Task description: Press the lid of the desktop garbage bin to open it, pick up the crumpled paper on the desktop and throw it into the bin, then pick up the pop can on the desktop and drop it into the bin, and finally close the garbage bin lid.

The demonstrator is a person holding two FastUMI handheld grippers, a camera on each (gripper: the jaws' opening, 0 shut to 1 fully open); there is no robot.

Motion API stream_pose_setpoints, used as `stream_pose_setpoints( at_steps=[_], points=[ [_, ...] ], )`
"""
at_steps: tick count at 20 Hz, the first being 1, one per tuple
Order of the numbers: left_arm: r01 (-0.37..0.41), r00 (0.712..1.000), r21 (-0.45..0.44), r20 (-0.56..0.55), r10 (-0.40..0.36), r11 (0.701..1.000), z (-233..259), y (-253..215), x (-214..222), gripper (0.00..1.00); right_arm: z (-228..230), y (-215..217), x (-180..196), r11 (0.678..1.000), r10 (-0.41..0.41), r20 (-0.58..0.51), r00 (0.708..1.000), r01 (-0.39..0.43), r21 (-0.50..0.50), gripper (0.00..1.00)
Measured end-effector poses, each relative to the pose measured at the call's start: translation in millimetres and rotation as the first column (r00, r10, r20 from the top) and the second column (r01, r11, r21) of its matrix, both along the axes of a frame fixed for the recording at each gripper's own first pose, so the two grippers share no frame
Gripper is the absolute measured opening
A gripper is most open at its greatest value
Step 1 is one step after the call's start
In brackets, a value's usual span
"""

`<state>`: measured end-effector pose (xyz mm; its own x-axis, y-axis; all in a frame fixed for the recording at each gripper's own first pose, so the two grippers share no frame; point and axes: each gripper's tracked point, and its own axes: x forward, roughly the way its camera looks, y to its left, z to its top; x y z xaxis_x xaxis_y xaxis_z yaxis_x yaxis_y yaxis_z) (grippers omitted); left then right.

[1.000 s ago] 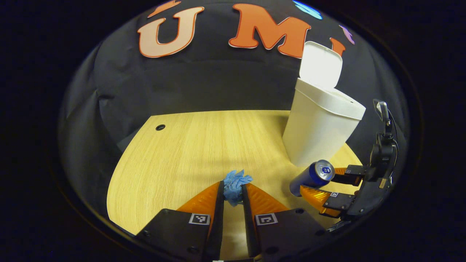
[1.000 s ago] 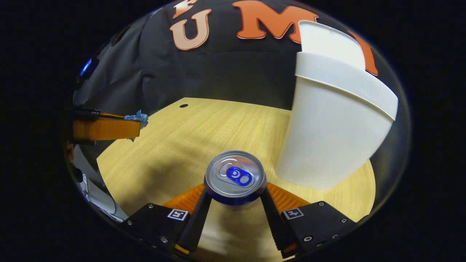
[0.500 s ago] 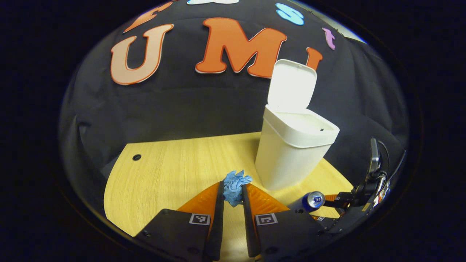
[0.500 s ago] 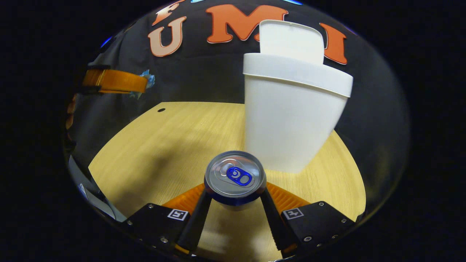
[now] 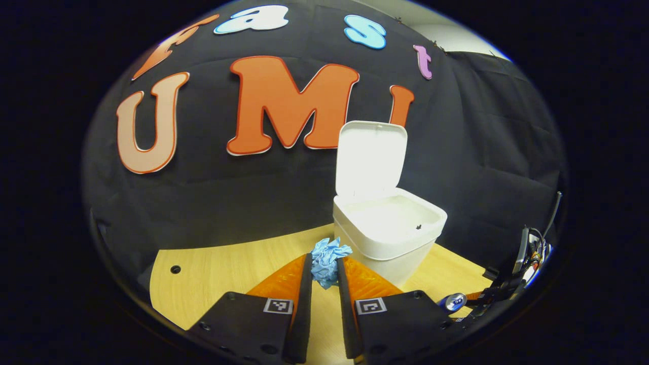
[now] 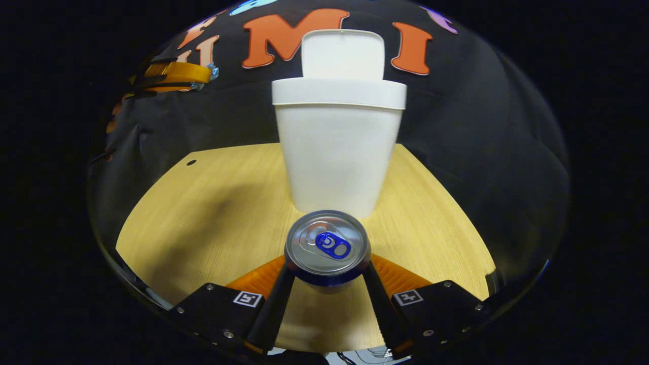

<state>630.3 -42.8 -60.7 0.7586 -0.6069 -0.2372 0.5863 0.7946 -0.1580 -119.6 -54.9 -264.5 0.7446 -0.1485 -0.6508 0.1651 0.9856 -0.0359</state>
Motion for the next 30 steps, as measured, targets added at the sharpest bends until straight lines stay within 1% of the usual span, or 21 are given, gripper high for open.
stream_pose_setpoints(
  at_steps=[5, 7, 11, 14, 16, 18, 19, 21, 22, 23, 24, 25, 26, 27, 28, 29, 30],
  points=[
    [0.061, 0.996, -0.024, 0.059, -0.060, 0.998, 27, -44, 9, 0.30, 6, -36, -29, 0.992, -0.124, -0.004, 0.992, 0.124, -0.013, 0.79],
    [0.088, 0.994, -0.037, 0.073, -0.085, 0.995, 33, -64, 15, 0.30, 10, -50, -44, 0.984, -0.175, 0.002, 0.985, 0.175, -0.018, 0.79],
    [0.133, 0.986, -0.029, 0.101, -0.129, 0.991, 40, -98, 24, 0.30, 19, -66, -65, 0.964, -0.266, 0.011, 0.964, 0.266, 0.012, 0.79],
    [0.155, 0.983, -0.039, 0.102, -0.151, 0.987, 41, -121, 28, 0.31, 25, -76, -81, 0.951, -0.308, 0.020, 0.951, 0.309, -0.001, 0.79],
    [0.150, 0.984, -0.047, 0.104, -0.145, 0.988, 42, -132, 34, 0.30, 28, -80, -89, 0.942, -0.335, 0.018, 0.942, 0.335, 0.001, 0.79],
    [0.148, 0.985, -0.052, 0.102, -0.142, 0.988, 42, -143, 39, 0.31, 31, -88, -93, 0.933, -0.359, 0.025, 0.933, 0.359, 0.010, 0.79],
    [0.145, 0.985, -0.053, 0.103, -0.139, 0.988, 43, -146, 41, 0.34, 34, -92, -94, 0.930, -0.367, 0.032, 0.930, 0.367, 0.009, 0.79],
    [0.151, 0.984, -0.055, 0.102, -0.145, 0.987, 43, -154, 45, 0.33, 41, -99, -95, 0.926, -0.378, 0.046, 0.925, 0.378, 0.000, 0.79],
    [0.152, 0.984, -0.052, 0.103, -0.146, 0.987, 42, -158, 46, 0.34, 44, -102, -95, 0.924, -0.381, 0.055, 0.923, 0.382, -0.003, 0.75],
    [0.157, 0.983, -0.047, 0.105, -0.151, 0.987, 42, -160, 47, 0.36, 48, -103, -93, 0.923, -0.384, 0.062, 0.921, 0.384, -0.001, 0.79],
    [0.155, 0.983, -0.046, 0.106, -0.150, 0.987, 41, -162, 47, 0.36, 51, -104, -92, 0.922, -0.386, 0.067, 0.920, 0.387, 0.001, 0.79],
    [0.156, 0.983, -0.046, 0.108, -0.150, 0.987, 42, -163, 47, 0.43, 56, -105, -89, 0.922, -0.387, 0.080, 0.919, 0.388, 0.002, 0.79],
    [0.154, 0.983, -0.045, 0.107, -0.149, 0.987, 41, -163, 47, 0.47, 60, -107, -87, 0.922, -0.386, 0.090, 0.918, 0.388, -0.002, 0.75],
    [0.151, 0.984, -0.040, 0.104, -0.146, 0.988, 39, -161, 47, 0.57, 64, -109, -83, 0.923, -0.382, 0.099, 0.919, 0.384, -0.005, 0.79],
    [0.152, 0.984, -0.043, 0.100, -0.147, 0.987, 38, -161, 47, 0.60, 68, -108, -79, 0.924, -0.379, 0.104, 0.920, 0.381, -0.004, 0.79],
    [0.148, 0.985, -0.044, 0.095, -0.144, 0.988, 37, -158, 47, 0.66, 70, -107, -75, 0.926, -0.375, 0.104, 0.921, 0.377, 0.003, 0.79],
    [0.146, 0.986, -0.046, 0.090, -0.142, 0.988, 35, -156, 47, 0.68, 74, -107, -70, 0.928, -0.372, 0.109, 0.922, 0.373, 0.005, 0.79]
  ],
)
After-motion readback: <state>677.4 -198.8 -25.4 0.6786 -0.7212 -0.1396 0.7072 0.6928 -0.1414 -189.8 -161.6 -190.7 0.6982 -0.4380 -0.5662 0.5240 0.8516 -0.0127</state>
